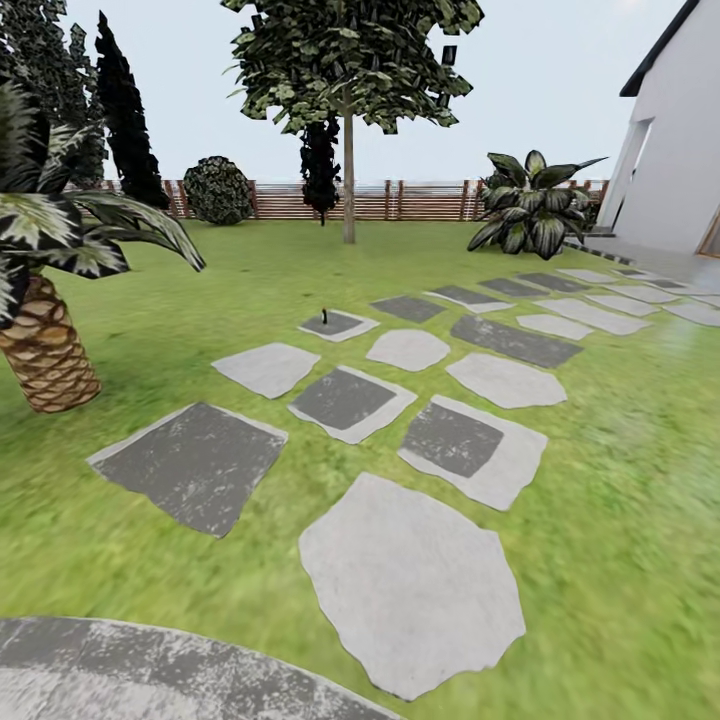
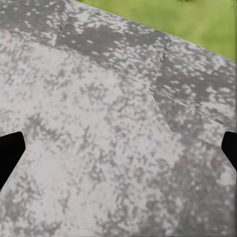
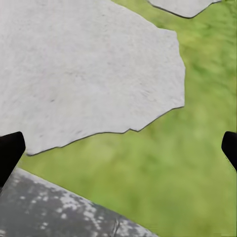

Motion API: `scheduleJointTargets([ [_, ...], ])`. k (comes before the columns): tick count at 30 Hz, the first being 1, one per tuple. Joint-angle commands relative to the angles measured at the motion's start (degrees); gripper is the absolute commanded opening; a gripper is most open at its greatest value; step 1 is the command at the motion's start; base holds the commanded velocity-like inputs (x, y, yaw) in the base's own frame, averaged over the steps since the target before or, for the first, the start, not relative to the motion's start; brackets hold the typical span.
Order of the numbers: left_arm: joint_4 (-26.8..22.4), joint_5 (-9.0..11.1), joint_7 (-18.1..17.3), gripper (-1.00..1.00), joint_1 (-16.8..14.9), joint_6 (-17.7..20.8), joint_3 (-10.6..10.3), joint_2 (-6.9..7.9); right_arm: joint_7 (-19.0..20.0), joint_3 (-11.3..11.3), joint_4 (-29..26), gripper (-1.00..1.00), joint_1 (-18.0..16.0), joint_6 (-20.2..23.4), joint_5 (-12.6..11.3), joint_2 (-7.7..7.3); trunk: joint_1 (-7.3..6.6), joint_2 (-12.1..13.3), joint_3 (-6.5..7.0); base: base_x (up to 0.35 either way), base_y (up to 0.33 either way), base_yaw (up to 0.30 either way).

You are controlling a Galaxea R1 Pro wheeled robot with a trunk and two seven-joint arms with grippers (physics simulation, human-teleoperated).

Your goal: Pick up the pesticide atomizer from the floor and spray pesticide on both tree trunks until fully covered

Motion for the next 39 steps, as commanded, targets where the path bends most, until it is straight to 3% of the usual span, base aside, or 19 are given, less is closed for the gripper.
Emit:
scheduleJointTargets([
  [1, 0.0, 0.2, 0.0, 1.00, 0.0, -0.2, 0.0, -0.01, -0.2, 0.0, 0.0, 1.00, 0.0, -0.1, 0.2, 0.00, 0.02, 0.0, -0.05, 0.339, 0.000, 0.000],
  [39, 0.0, 0.1, 0.0, 1.00, 0.0, -0.2, 0.0, -0.01, -0.2, 0.1, 0.1, 1.00, 0.0, -0.1, 0.2, 0.00, 0.02, 0.0, -0.05, 0.339, 0.000, 0.000],
])
